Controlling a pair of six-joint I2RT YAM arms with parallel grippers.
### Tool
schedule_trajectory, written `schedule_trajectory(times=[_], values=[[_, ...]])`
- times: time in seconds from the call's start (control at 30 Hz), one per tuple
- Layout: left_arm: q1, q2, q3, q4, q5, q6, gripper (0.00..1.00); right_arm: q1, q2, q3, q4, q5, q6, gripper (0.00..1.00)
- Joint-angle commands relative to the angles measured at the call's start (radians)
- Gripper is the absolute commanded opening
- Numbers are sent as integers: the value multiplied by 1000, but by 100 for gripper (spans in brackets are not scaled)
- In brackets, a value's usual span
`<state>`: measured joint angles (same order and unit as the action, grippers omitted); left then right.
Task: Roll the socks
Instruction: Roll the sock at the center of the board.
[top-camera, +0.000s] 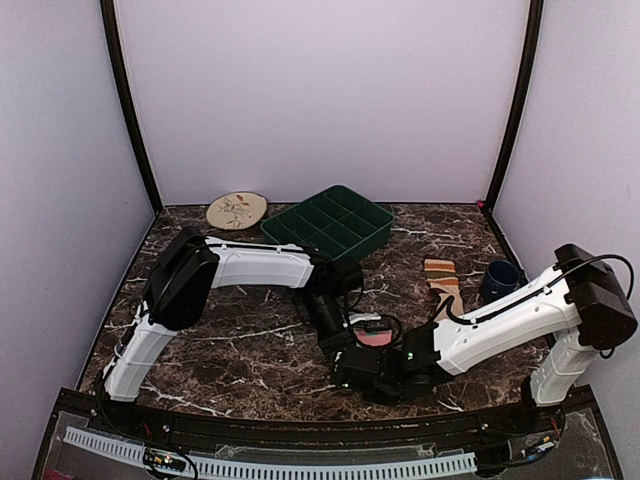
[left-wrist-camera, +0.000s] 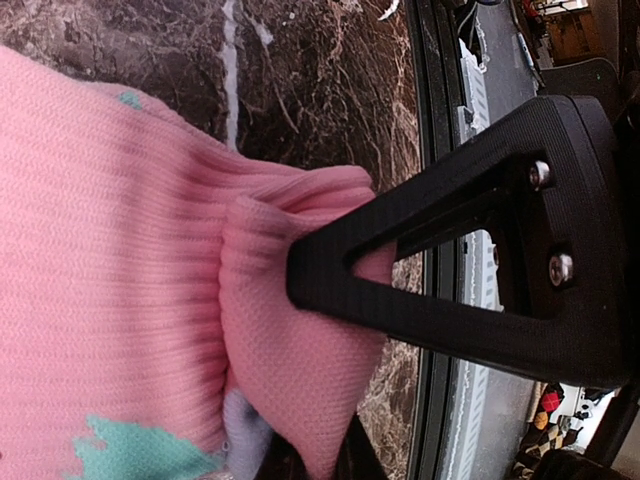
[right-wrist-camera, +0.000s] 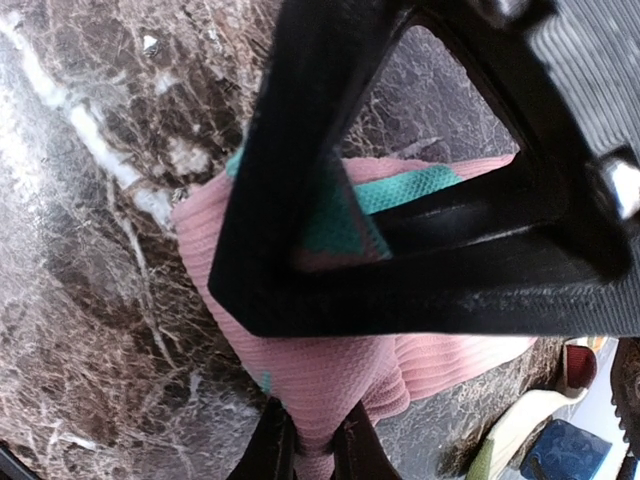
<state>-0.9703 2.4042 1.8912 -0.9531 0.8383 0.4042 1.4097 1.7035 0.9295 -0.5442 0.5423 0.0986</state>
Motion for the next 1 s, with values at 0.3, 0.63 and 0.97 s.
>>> schedule_trajectory(times=[0.3,0.63,0.97], values=[[2,61,-8,3,-154,-36,25,-47,8,-1,23,-104,16,0],[21,51,-32,9,-189,-67,35,-67,2,-4,18,-120,37,0],[80,-27,-145,124,-206,-128,44,-87,13,11,12,-136,48,0]])
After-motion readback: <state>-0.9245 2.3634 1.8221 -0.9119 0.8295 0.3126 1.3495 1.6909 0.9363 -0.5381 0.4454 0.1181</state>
